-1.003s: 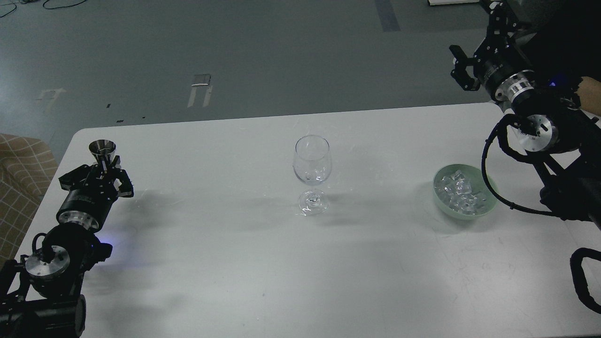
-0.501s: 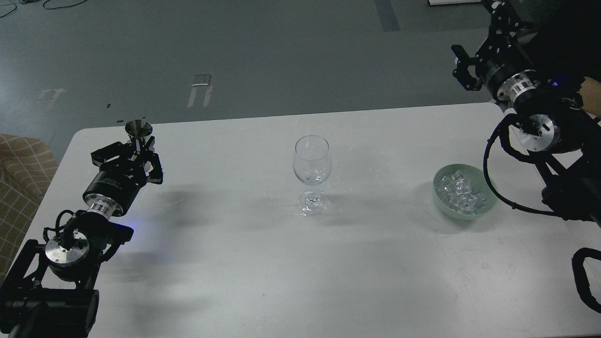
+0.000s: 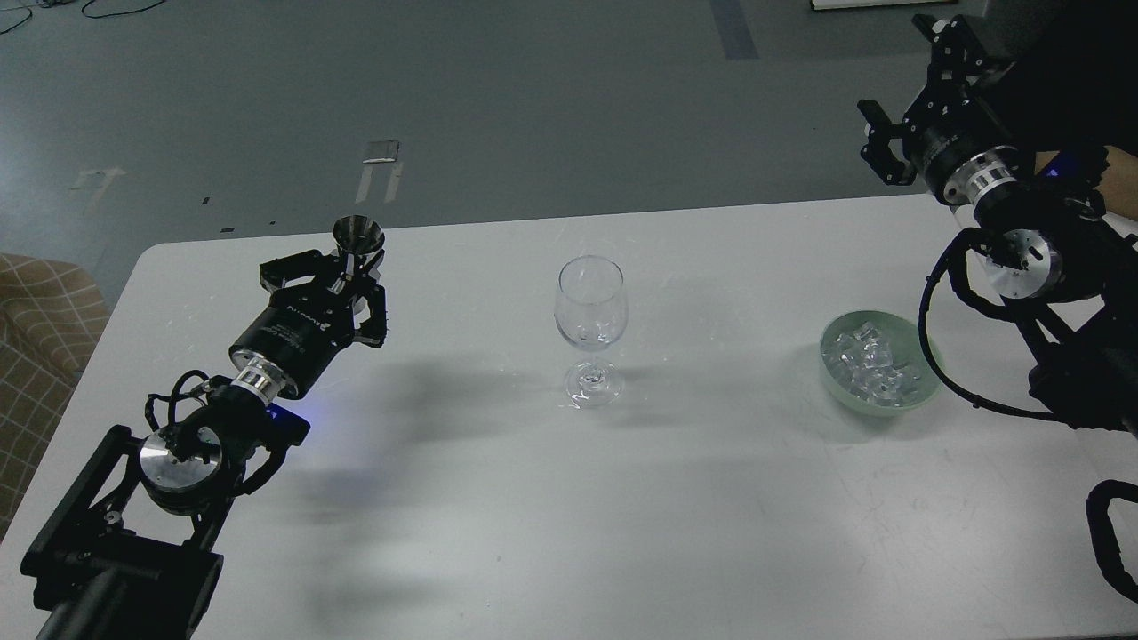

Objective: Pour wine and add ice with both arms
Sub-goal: 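Lift the jigger with the left gripper toward the wine glass, then position the held jigger just above the wine glass rim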

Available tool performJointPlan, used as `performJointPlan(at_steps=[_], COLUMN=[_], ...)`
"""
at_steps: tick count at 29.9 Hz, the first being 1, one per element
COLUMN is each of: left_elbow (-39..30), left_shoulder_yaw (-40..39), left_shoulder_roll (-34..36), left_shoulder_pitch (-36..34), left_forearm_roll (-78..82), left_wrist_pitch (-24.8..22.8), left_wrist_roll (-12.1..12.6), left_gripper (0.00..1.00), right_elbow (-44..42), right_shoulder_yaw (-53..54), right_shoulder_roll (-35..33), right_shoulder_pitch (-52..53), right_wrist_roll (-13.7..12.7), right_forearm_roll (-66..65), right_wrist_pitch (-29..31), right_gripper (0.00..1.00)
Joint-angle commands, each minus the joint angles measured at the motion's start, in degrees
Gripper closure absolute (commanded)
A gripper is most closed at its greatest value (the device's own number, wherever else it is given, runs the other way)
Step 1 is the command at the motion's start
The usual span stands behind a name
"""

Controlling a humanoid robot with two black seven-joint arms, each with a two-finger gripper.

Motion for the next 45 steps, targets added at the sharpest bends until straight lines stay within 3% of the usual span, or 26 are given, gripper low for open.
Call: performJointPlan(at_steps=[1,11,15,24,45], left_elbow=[-0.69,-3.94,-6.57,-10.71,-11.76], left_shoulder_yaw=[2.29,5.19,5.81,6.95,13.89], left_shoulder_roll=[-0.18,-0.27,-0.27,-0.18,-0.80], left_shoulder_pitch=[-0.92,-2.42,-2.94,-4.79,-11.64], left_forearm_roll=[2.43,3.94,5.52,5.61,12.99], left_wrist_pitch=[1.38,4.98,7.35,11.83,17.55], left_wrist_roll=[0.05,0.48,2.15,3.21,5.32], left_gripper=[1.00,1.00,1.00,1.00,1.00], right_elbow=[0.01,0.01,0.01,0.01,0.10], right_shoulder_yaw=[0.01,0.01,0.01,0.01,0.10], right_shoulder_roll=[0.01,-0.08,-0.08,-0.08,-0.69], right_shoulder_pitch=[-0.32,-0.76,-0.94,-0.94,-1.29], right_wrist_roll=[0.00,0.00,0.00,0.00,0.00], right_forearm_roll=[0.00,0.08,0.08,0.08,0.08], right_wrist_pitch=[0.00,0.09,0.09,0.17,0.17], right_gripper=[0.00,0.00,0.00,0.00,0.00])
